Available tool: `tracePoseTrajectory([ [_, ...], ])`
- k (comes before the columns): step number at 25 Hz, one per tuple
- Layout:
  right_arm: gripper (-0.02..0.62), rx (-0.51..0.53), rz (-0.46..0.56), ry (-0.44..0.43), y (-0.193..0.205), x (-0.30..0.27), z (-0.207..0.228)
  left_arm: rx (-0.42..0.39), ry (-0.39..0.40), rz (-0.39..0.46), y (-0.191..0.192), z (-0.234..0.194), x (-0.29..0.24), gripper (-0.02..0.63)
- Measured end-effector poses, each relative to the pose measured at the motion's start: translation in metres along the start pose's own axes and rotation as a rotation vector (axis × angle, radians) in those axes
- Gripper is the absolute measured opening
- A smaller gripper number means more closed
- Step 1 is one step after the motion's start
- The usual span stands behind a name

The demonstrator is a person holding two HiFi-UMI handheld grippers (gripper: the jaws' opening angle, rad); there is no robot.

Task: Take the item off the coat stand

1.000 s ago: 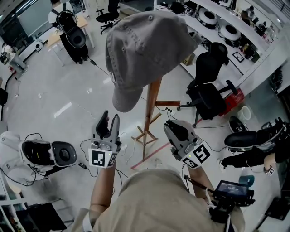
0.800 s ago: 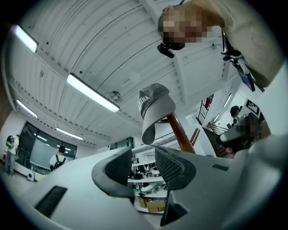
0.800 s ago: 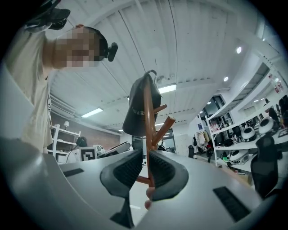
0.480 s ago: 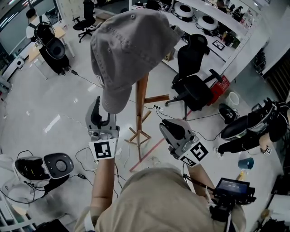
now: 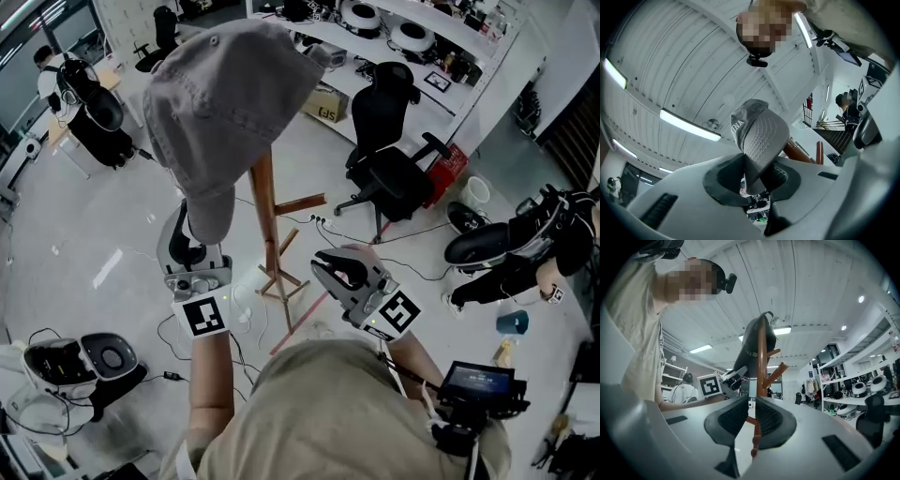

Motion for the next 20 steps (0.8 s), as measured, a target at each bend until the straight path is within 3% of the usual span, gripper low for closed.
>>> tracePoseTrajectory([
  [4, 0.054, -0.006, -0.052, -0.018, 0.018, -0.024, -0.006, -0.021, -0.072, 0.008, 0.007, -0.030, 0.011, 0.037],
  [6, 0.054, -0.022, -0.060, -0.023, 0.012, -0.027, -0.003, -0.025, -0.068, 0.034, -0.001, -0.033, 0.003, 0.037],
  [10, 0.054, -0.001, 0.031, -0.007, -0.015, -0.013, 0.007, 0.004, -0.042, 0.064, -0.014, -0.014, -0.008, 0.035],
  [15, 0.054, 0.027, 0.058, 0.013, -0.036, -0.020, 0.021, 0.011, -0.028, 0.041, -0.006, -0.017, -0.027, 0.034],
  [20, 0.054, 0.087, 0.022, -0.005, -0.040, -0.030, 0.037, -0.001, -0.046, 0.006, 0.002, -0.020, -0.039, 0.034],
])
Point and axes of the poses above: the fingertips, and each gripper's own axes: x backward along the fingers, z to its right, y out of its underside, the point moved 9 cm from there along x, backward along the fingers, and after that the axes turned 9 degrees about z, right-handed, at the moved point
